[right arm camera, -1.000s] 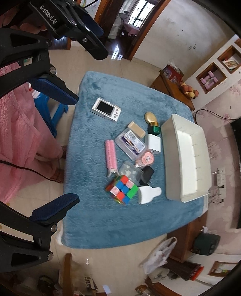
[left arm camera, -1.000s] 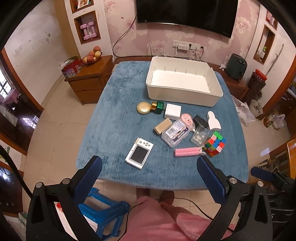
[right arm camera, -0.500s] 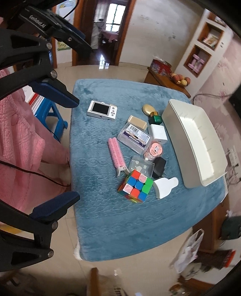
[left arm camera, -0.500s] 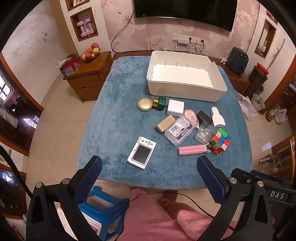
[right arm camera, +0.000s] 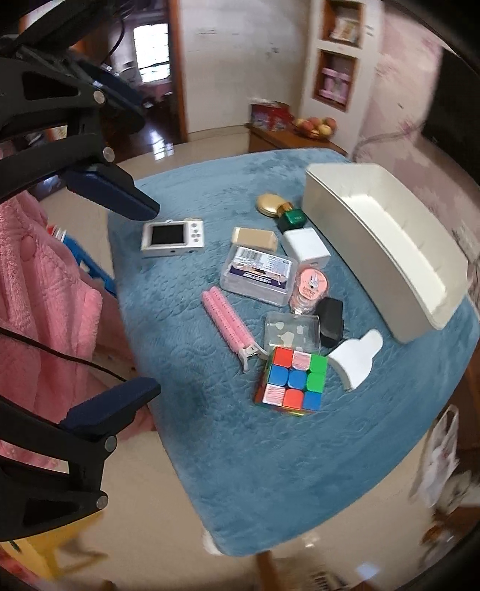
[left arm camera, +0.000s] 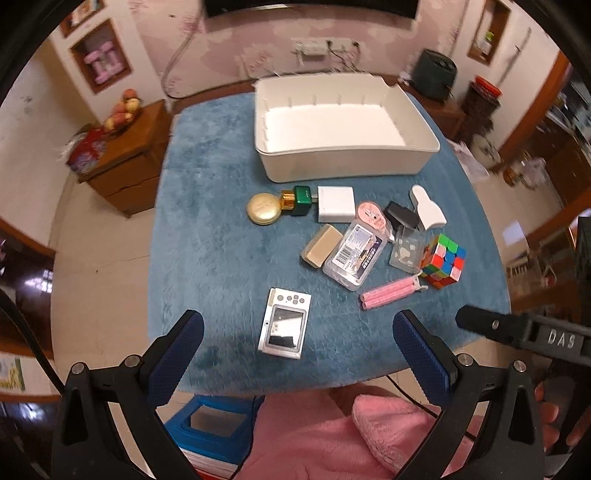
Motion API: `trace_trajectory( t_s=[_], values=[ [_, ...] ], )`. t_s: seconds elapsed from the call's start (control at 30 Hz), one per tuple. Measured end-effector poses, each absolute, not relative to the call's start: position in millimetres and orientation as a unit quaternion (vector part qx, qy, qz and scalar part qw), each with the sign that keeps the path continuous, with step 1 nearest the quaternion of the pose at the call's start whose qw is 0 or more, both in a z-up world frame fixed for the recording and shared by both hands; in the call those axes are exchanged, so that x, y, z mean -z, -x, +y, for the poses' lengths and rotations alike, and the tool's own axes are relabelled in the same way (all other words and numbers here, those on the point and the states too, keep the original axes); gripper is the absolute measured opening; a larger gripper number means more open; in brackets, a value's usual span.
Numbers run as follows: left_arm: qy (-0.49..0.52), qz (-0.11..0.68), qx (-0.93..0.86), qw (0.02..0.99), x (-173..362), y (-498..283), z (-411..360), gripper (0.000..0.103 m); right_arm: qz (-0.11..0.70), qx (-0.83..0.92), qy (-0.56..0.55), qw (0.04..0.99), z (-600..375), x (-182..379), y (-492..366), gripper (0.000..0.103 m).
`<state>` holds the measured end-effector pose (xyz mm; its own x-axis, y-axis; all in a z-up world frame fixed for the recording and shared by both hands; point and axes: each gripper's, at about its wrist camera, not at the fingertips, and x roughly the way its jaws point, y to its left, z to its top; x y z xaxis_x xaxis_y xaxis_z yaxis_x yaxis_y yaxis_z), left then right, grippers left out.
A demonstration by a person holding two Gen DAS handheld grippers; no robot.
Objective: Organize rigid objects
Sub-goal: 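Grasp the silver device with the left tool while the right tool grasps the pink curler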
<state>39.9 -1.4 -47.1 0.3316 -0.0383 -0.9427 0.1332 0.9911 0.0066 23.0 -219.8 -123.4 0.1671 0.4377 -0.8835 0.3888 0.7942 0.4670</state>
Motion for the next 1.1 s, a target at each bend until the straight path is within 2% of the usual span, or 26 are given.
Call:
trace_trajectory(
  t_s=[0.37,0.97,1.1],
  values=[
    [-0.072,0.662,0.119,0.736,104.5,-86.5,13.7,0.102,0.638,0.062,-0.430,0.636,-208.9,165.0,-35.6,0.085],
    [-0.107,0.774,0.146,0.607,208.3,-104.0,13.9,0.101,0.618,0.192,-0.492,0.582,-210.1,234.7,-50.9,0.079],
    [-0.114,0.783,0.143,0.594,223.7,-108.5,11.9,0.101,0.618,0.205,-0.502,0.569,-213.6,248.6,-54.0,0.074]
  ],
)
